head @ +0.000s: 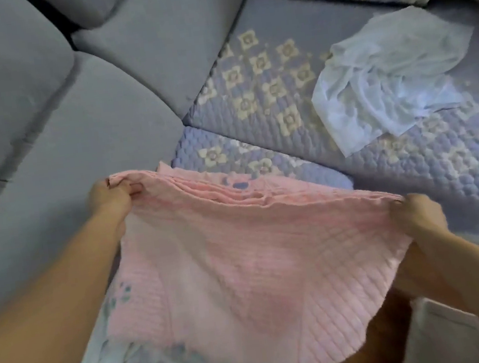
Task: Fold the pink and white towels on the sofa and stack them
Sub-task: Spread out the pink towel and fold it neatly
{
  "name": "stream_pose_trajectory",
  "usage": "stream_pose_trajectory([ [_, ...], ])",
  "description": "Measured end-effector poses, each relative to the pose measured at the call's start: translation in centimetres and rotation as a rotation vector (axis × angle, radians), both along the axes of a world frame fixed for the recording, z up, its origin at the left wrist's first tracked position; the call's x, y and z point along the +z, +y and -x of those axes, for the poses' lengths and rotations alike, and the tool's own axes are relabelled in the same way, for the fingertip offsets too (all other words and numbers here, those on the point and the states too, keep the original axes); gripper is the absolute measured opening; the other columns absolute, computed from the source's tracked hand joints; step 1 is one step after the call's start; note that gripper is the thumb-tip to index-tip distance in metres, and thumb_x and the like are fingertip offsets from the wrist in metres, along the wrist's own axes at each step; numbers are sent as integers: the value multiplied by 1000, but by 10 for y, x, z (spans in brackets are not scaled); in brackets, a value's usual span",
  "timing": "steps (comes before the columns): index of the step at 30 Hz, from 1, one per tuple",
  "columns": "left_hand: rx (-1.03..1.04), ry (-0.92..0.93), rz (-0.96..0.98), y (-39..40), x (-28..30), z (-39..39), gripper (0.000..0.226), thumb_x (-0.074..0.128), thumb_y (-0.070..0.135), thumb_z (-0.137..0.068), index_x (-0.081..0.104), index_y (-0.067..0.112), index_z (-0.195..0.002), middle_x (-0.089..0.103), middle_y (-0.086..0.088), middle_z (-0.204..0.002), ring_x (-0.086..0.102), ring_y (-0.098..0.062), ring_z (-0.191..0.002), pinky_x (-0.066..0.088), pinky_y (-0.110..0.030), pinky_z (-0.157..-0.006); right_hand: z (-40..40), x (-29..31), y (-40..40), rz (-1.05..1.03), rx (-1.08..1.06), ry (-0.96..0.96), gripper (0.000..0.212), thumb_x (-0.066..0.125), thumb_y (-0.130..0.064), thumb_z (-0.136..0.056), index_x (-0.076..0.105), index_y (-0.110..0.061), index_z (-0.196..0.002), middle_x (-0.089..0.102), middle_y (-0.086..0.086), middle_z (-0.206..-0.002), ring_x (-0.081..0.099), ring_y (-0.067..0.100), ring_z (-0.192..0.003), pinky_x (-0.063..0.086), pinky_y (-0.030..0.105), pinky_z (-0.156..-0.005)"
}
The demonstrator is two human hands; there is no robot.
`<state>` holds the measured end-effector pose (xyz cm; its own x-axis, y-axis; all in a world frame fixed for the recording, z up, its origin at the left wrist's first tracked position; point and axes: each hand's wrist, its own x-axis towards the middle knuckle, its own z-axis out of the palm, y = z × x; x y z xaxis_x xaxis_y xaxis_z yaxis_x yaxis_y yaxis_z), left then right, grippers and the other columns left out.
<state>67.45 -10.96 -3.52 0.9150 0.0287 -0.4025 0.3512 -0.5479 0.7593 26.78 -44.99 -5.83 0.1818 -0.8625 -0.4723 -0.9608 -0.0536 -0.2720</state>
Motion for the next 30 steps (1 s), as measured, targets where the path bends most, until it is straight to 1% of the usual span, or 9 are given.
stream_pose_trajectory([
  [2, 0, -11, -85, -34, -54, -20, 14, 62, 4, -88, 72, 11, -97, 70, -13, -95, 66, -2, -51, 57, -21, -51, -25, -56, -29, -36, 8, 51, 16, 55, -14, -93, 65, -3, -97, 64, 21, -96, 55, 34, -83, 43, 38, -73],
  [4, -59, -31, -238, -57, -106, -35, 14, 67, 7, -85, 72, 15, -95, 71, -13, -96, 68, -15, -66, 57, -31, -63, -44, -110, -47, -79, 7, 117, 22, 55, -14, -92, 68, -1, -104, 67, 25, -105, 61, 39, -94, 44, 38, -76],
  [9, -350, -57, -608, -77, -188, -63, 16, 66, 14, -86, 71, 2, -95, 71, -24, -92, 70, -36, -88, 55, -43, -73, -67, -192, -58, -108, -19, 237, 32, 45, -7, -92, 66, 0, -116, 64, 30, -118, 60, 45, -108, 43, 41, -79],
  [12, -399, -94, -694, -78, -193, -65, 22, 58, 17, -94, 71, 1, -103, 69, -31, -104, 67, -44, -97, 51, -45, -78, -63, -196, -61, -66, -13, 209, 33, 45, -6, -89, 68, -4, -113, 64, 31, -114, 60, 47, -105, 44, 42, -79],
  [15, -287, -303, -734, -70, -171, -51, 30, 48, 29, -97, 67, 7, -106, 67, -30, -109, 64, -46, -99, 51, -49, -82, -51, -180, -58, 124, -60, 111, 35, 44, -10, -82, 72, -4, -102, 68, 28, -103, 61, 46, -99, 49, 47, -86],
  [18, -189, -457, -715, -70, -149, -39, 26, 49, 23, -98, 64, 6, -110, 65, -32, -111, 62, -48, -99, 48, -50, -81, -45, -163, -53, 213, -135, 35, 41, 37, -16, -68, 69, -2, -88, 69, 21, -90, 60, 43, -89, 49, 44, -80],
  [22, -233, -358, -801, -86, -148, -52, 28, 47, 26, -98, 64, 6, -109, 65, -33, -111, 62, -51, -102, 50, -51, -84, -65, -159, -61, 201, -176, 36, 37, 38, -18, -74, 68, -1, -89, 67, 26, -95, 60, 45, -91, 49, 43, -82],
  [27, -107, -455, -778, -116, -161, -52, 33, 43, 23, -98, 62, 2, -115, 63, -34, -115, 59, -50, -107, 47, -52, -88, -71, -173, -86, 217, -311, 41, 35, 46, -10, -85, 70, 0, -109, 64, 31, -110, 59, 49, -104, 48, 48, -93],
  [30, -226, -192, -732, -114, -180, -60, 33, 55, 18, -91, 58, 5, -122, 63, -29, -123, 60, -47, -114, 49, -50, -94, -68, -190, -88, 82, -211, 130, 34, 48, -12, -88, 69, -2, -112, 64, 32, -115, 60, 48, -109, 49, 49, -93],
])
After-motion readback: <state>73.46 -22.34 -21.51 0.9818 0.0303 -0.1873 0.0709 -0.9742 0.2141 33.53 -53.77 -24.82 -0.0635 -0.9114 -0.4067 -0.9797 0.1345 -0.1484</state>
